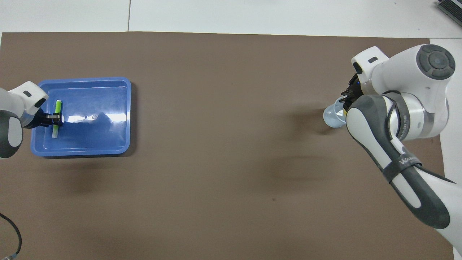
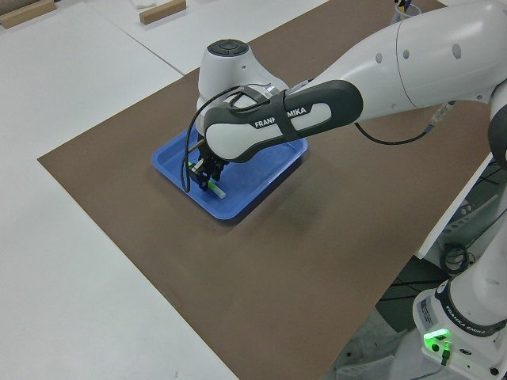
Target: Right arm passes pens to left for tray arrangement
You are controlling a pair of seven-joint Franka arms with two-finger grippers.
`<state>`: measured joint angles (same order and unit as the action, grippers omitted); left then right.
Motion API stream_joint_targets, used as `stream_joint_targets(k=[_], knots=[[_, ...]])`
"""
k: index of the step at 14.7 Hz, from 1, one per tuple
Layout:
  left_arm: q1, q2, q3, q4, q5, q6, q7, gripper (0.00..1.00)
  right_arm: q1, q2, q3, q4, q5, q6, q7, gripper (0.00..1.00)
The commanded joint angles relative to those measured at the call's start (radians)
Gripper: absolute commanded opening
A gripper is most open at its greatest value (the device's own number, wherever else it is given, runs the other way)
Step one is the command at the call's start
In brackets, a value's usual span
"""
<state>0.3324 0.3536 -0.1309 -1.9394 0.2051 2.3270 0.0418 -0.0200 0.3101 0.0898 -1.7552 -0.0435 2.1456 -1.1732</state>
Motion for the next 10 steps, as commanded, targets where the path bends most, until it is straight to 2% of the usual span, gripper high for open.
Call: stream_joint_targets(k=[1, 2, 3, 4, 10], knots=[[0.008, 0.002, -0.004, 0.010, 0.013, 0.009, 0.006, 0.67, -0.015, -0.003, 0.007, 0.059, -0.003, -0.090, 0.047, 0.13], [0.007, 0.004, -0.004, 0.019, 0.010, 0.008, 0.007, 0.72, -0.017, -0.012, 0.007, 0.059, 0.001, -0.102, 0.058, 0.13], [0.005, 0.007, -0.004, 0.026, 0.005, 0.008, 0.007, 0.84, -0.017, -0.023, 0.007, 0.060, 0.002, -0.108, 0.070, 0.13], [0.005, 0.007, -0.006, 0.037, -0.004, 0.006, 0.009, 0.90, -0.017, -0.032, 0.007, 0.060, 0.002, -0.115, 0.084, 0.13], [-0.016, -0.001, -0.029, 0.117, -0.035, -0.087, 0.010, 0.93, -0.029, -0.095, 0.005, 0.068, 0.083, -0.188, 0.138, 0.13]])
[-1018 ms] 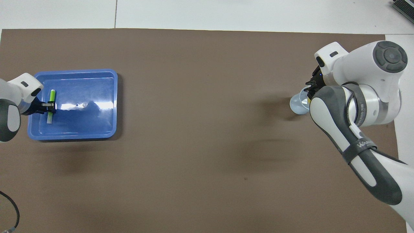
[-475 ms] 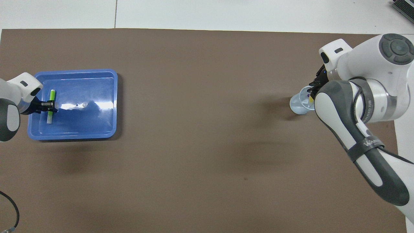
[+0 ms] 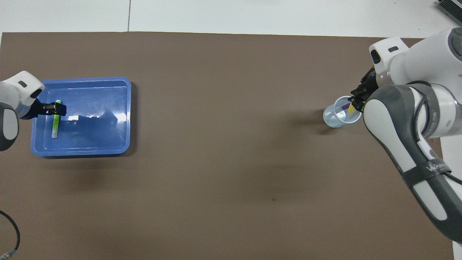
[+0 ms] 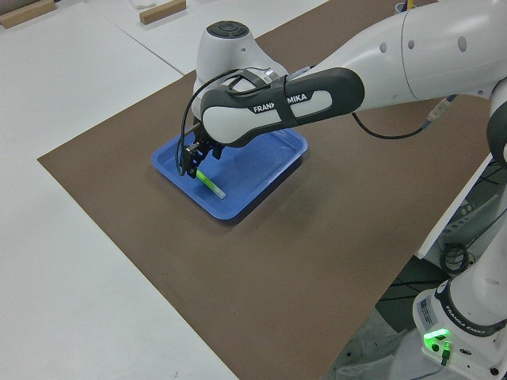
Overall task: Right arm passes pens to left for tray arrangement
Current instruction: 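Lift the yellow pen from the cup with the right gripper toward the left gripper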
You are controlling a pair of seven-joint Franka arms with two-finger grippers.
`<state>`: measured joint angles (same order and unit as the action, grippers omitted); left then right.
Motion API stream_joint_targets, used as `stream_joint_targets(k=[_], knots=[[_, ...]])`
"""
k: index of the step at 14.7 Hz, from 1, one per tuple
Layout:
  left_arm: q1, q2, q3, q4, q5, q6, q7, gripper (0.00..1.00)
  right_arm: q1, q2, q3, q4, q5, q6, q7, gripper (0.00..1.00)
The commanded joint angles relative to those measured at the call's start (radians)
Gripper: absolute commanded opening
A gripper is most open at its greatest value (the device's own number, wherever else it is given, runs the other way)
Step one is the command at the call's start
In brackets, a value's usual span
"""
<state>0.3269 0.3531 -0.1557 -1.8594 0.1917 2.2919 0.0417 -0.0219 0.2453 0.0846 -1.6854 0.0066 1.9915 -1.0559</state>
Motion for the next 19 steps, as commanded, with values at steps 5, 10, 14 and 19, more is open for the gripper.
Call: stream_joint_targets(k=[5, 10, 14, 19], knots=[[-0.011, -0.032, -0.030, 0.037, -0.066, -0.113, 0.015, 0.93, -0.035, -0.072, 0.012, 0.006, 0.058, -0.075, 0.066, 0.13], [-0.011, -0.066, -0.038, 0.039, -0.194, -0.158, 0.122, 0.92, -0.035, -0.081, 0.014, 0.099, 0.090, -0.187, 0.141, 0.13], [-0.011, -0.080, -0.042, 0.040, -0.228, -0.160, 0.167, 0.92, -0.038, -0.078, 0.014, 0.150, 0.185, -0.244, 0.256, 0.12], [0.006, -0.083, -0.044, 0.060, -0.389, -0.186, 0.349, 0.92, -0.026, -0.077, 0.015, 0.147, 0.303, -0.235, 0.529, 0.09]])
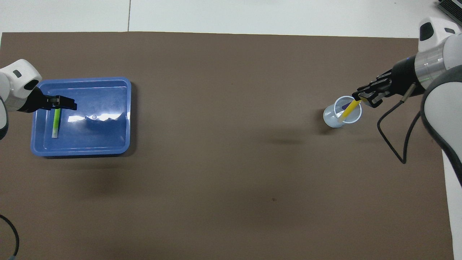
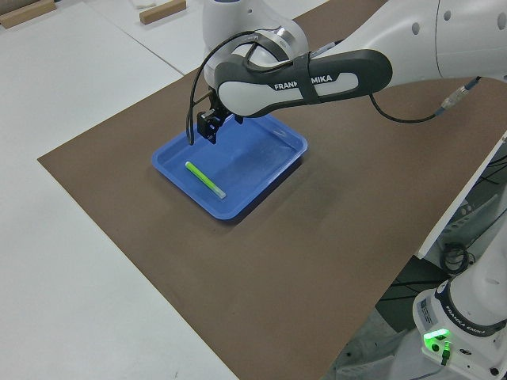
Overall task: Right arm passes pens to left for tray arrangement
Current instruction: 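Lift the yellow pen from the cup with the right gripper toward the left gripper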
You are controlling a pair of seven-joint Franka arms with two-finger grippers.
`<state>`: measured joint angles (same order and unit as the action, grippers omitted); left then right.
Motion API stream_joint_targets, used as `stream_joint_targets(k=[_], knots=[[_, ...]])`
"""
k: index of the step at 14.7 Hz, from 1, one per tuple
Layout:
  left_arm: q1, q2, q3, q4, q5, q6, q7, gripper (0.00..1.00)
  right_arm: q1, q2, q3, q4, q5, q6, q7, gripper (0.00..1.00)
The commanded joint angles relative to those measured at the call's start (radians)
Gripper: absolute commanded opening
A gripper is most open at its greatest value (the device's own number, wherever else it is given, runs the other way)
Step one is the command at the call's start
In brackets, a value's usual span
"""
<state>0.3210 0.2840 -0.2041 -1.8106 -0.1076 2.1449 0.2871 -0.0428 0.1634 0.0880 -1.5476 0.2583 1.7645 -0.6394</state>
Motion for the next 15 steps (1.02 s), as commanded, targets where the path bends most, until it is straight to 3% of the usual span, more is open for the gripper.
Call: stream_joint_targets(k=[1, 7, 11, 15], knots=[[0.019, -0.022, 0.008, 0.013, -0.166, -0.057, 0.163, 0.92, -0.002, 0.004, 0.012, 0.008, 0.091, -0.005, 0.177, 0.09], [0.007, -0.032, 0.000, 0.051, -0.242, -0.080, 0.525, 0.93, 0.070, 0.004, 0.018, -0.029, 0.183, 0.099, 0.499, 0.09], [0.004, -0.077, -0.060, 0.051, -0.317, -0.082, 0.719, 0.93, 0.147, 0.013, 0.018, -0.048, 0.255, 0.185, 0.708, 0.09], [0.003, -0.083, -0.110, 0.047, -0.371, -0.083, 0.845, 0.93, 0.251, 0.013, 0.018, -0.089, 0.315, 0.341, 0.944, 0.09]])
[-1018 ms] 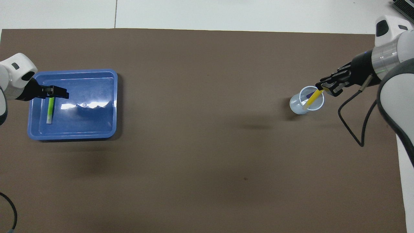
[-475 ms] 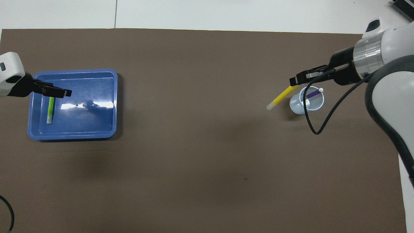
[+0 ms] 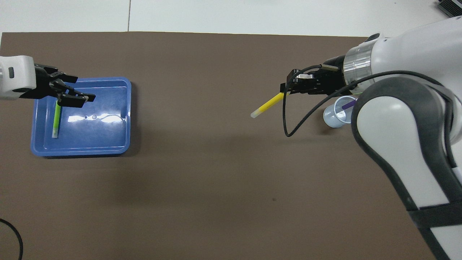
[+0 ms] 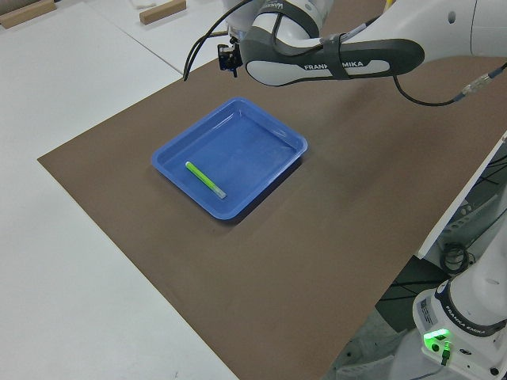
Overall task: Right arm passes pens to left for tray arrangement
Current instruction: 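Lift the yellow pen from the cup with the right gripper toward the left gripper, then reach the open left gripper toward the yellow pen held by the right gripper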
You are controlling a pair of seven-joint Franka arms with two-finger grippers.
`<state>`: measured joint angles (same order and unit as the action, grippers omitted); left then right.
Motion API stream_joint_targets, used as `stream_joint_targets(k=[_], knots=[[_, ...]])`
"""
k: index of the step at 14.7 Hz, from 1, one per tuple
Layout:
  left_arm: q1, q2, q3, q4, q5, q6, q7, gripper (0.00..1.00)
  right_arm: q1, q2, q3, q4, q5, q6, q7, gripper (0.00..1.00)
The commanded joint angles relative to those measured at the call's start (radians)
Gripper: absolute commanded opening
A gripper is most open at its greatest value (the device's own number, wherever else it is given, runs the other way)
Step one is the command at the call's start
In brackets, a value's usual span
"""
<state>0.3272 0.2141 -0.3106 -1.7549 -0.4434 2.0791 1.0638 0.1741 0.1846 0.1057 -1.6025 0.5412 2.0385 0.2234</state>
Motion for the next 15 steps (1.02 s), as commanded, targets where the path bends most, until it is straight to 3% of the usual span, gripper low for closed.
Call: stream_joint_targets(k=[1, 5, 10, 15], knots=[[-0.004, -0.016, -0.016, -0.015, -0.043, -0.039, 0.080, 0.93, 0.065, -0.008, 0.000, -0.039, 0.033, 0.103, 0.135, 0.09], [-0.005, -0.021, -0.083, -0.009, -0.194, -0.068, 0.238, 0.93, 0.163, 0.024, 0.000, -0.042, 0.031, 0.236, 0.286, 0.09], [-0.005, -0.022, -0.137, 0.005, -0.225, -0.103, 0.348, 0.92, 0.281, 0.070, 0.000, -0.097, 0.029, 0.432, 0.358, 0.09], [-0.016, -0.047, -0.196, 0.009, -0.230, -0.071, 0.427, 0.92, 0.321, 0.091, 0.000, -0.099, 0.029, 0.479, 0.402, 0.09]])
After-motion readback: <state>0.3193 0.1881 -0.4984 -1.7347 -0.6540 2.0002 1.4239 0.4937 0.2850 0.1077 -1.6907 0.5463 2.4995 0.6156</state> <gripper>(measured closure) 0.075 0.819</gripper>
